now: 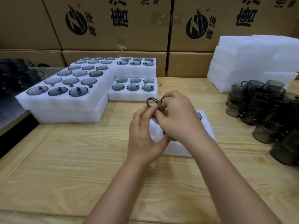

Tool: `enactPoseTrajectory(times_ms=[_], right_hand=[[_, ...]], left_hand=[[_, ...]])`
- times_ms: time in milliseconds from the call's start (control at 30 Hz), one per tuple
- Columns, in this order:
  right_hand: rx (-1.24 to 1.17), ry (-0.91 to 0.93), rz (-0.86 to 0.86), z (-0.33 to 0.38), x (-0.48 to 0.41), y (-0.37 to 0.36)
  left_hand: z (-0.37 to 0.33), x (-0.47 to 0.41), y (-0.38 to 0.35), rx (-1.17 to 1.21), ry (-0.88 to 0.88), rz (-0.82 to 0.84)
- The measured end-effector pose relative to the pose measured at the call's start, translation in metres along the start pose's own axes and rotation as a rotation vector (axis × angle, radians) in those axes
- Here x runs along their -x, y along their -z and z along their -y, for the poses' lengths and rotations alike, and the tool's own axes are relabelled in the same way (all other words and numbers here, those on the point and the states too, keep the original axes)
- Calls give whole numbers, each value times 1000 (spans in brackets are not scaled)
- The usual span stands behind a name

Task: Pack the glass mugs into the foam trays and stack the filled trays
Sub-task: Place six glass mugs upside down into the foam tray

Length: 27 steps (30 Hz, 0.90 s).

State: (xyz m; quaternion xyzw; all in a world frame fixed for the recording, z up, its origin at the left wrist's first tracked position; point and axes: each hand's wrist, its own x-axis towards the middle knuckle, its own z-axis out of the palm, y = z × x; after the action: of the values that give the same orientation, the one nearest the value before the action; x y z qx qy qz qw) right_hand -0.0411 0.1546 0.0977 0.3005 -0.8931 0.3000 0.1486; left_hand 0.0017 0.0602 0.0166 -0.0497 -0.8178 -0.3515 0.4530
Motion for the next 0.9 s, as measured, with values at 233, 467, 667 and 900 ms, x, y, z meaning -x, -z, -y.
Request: enactPoseTrajectory(times_ms=[233,467,667,900], right_hand=[[-237,-39,162,1,-10,-9],[-201,-44,286,-22,-14,-12],[-132,-86,371,-17,-13,-27],[175,56,287,1,-9,-40]], left_hand=[[18,-2,7,-5,201,-118],[31,10,1,351,363,-123],[40,7,-4,509,464,-219],[41,5,-4,466,476,-175]])
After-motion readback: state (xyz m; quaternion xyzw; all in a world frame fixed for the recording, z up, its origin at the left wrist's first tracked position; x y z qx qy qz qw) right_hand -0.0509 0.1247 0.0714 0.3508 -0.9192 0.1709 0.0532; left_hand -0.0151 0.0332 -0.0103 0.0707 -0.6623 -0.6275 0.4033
